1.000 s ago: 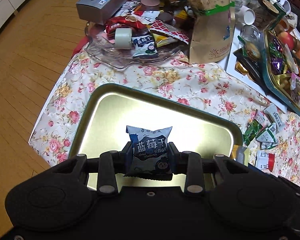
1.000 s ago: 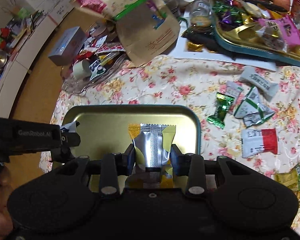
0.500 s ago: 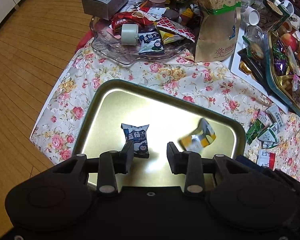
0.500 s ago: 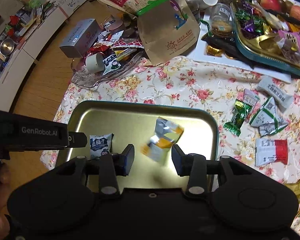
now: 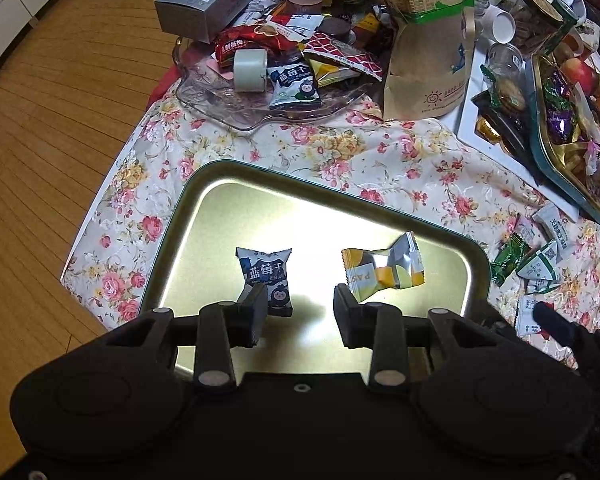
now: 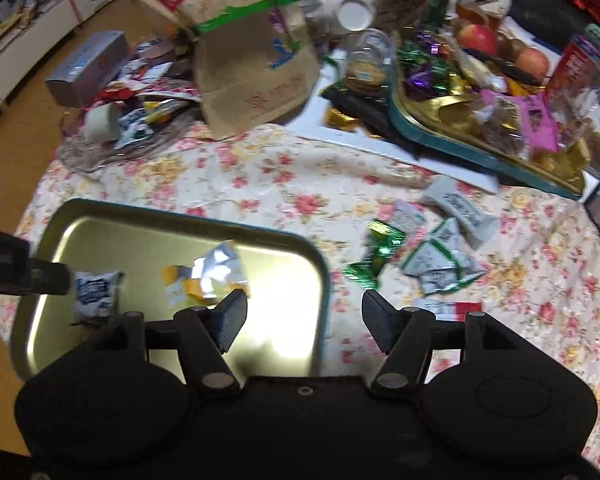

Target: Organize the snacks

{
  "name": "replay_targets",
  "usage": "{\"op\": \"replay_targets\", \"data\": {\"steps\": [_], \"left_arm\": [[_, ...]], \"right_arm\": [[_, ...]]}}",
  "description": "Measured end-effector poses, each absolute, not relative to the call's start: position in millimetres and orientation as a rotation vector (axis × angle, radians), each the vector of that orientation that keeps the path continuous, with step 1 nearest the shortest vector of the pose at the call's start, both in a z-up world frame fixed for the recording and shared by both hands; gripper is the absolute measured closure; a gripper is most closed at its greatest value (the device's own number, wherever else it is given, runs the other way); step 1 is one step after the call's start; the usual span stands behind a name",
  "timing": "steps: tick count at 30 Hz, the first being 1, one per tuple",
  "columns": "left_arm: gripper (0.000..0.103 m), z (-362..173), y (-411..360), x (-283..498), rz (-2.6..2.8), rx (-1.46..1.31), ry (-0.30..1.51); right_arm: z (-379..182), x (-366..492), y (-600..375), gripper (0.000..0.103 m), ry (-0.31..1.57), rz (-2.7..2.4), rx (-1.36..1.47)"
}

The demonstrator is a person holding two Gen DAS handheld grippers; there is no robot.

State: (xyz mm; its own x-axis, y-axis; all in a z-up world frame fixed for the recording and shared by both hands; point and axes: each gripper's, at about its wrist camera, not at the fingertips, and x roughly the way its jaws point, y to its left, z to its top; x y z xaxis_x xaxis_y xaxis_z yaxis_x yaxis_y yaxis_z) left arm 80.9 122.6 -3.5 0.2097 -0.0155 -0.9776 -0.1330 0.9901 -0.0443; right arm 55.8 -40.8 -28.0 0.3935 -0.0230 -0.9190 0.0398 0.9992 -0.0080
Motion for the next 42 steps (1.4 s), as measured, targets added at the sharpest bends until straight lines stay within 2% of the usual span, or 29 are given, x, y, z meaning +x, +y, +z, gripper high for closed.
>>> {"op": "replay_targets", "data": {"steps": [11,25,42], "left_arm": [[0.059,0.7,85.0,80.3,0.03,-0.078,1.361],[0.059,4.3,-7.6,70.6,-0.103,0.049,1.364],[0.059,-4.0,-69.0,62.7,-0.171,0.144,1.383]], "right_arm": [[-42.9,53.8,-126.1,0.021,1.191,-0.275,0.087],[-77.7,29.7,-239.7,0.022,1.333,-0.572,0.071],[-10.9,1.5,-269.1,0.023,1.027,-0.605,0.241]]}}
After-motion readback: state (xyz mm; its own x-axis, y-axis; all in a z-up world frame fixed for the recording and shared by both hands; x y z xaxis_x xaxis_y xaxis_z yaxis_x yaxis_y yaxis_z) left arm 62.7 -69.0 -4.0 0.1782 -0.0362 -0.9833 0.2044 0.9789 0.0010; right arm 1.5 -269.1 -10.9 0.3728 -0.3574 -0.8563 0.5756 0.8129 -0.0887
